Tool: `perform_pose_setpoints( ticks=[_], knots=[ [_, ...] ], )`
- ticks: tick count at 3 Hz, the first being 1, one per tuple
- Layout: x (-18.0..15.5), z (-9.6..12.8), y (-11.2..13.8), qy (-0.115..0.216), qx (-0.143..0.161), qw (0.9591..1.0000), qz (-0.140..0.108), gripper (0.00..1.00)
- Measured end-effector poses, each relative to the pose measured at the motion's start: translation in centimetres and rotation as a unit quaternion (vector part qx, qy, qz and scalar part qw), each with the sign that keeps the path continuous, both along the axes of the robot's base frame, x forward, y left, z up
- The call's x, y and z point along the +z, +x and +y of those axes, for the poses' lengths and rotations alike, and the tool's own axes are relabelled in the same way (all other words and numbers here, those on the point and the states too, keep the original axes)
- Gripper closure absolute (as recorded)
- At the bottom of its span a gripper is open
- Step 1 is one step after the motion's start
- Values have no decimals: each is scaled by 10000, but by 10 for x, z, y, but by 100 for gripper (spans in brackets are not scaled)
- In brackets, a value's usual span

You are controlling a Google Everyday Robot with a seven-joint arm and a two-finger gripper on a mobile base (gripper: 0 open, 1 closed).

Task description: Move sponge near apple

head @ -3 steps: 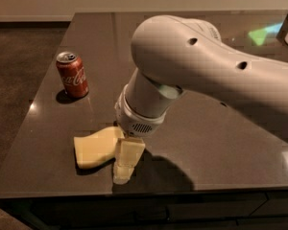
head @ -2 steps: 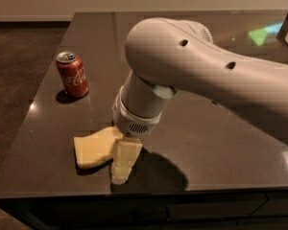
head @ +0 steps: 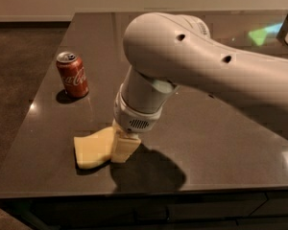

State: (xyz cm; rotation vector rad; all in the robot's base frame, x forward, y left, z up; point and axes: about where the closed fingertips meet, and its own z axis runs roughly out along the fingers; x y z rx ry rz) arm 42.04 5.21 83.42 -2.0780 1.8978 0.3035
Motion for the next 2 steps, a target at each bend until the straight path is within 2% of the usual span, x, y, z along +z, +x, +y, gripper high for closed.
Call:
perform_pose_setpoints(
  ticks=[1, 2],
  knots=[
    [7, -14, 8, -7, -151, 9999, 3, 64],
    [24, -40, 31, 18, -527, 9985, -108, 88]
  ],
)
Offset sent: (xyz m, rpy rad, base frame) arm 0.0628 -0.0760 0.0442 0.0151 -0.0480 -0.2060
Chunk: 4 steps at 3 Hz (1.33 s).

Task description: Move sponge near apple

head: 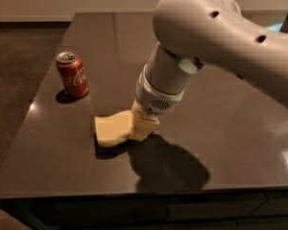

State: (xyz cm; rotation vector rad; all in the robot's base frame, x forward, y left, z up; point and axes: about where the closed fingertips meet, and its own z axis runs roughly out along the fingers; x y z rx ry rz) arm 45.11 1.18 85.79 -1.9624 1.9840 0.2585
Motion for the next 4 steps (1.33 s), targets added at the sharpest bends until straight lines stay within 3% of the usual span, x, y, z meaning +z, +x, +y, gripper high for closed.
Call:
perform_pose_setpoints(
  ticks=[1, 3, 4],
  knots=[
    [17, -36, 30, -13, -514, 9986, -153, 100],
    [23, -105, 80, -246, -1337, 9901, -360, 100],
    [14, -135, 98, -440, -1589, 9856, -381, 100]
  ],
)
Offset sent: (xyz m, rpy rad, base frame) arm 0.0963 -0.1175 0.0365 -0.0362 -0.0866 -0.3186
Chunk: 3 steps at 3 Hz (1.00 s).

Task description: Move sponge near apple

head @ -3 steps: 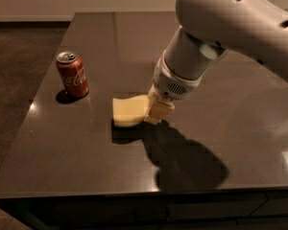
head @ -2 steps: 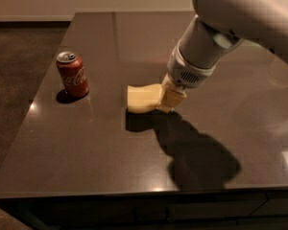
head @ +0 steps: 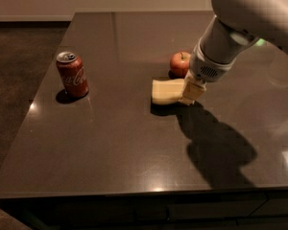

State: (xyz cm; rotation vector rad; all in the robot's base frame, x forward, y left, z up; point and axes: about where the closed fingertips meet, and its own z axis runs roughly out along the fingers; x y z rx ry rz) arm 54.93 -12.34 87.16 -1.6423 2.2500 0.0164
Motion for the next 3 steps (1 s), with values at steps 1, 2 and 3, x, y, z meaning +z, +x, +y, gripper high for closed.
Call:
perform_pose_setpoints(
  ticks=[1, 2, 3],
  knots=[
    [-7, -19, 14, -87, -162, 9998, 2, 84],
    [-11, -31, 26, -113, -303, 9995, -18, 61],
    [-10, -41, 37, -145, -379, 9992, -54, 37]
  ],
)
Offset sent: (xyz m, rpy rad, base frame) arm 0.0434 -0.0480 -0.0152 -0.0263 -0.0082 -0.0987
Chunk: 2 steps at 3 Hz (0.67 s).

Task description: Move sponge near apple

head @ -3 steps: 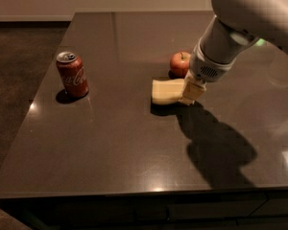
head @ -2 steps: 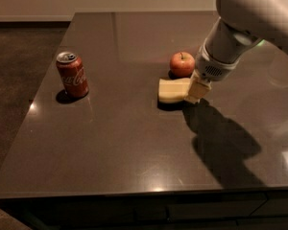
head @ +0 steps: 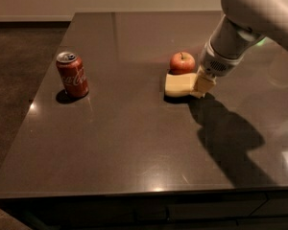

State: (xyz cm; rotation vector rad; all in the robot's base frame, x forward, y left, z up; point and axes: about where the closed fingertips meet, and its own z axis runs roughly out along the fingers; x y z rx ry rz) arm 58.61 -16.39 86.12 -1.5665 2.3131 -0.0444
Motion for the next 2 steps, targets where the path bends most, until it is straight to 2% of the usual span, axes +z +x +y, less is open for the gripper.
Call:
perform_pose_setpoints(
  ticks=[1, 2],
  knots=[
    [0, -6, 4, -26, 11, 10000, -2, 13],
    [-1, -5, 4, -28, 19, 10000, 3, 0]
  ],
)
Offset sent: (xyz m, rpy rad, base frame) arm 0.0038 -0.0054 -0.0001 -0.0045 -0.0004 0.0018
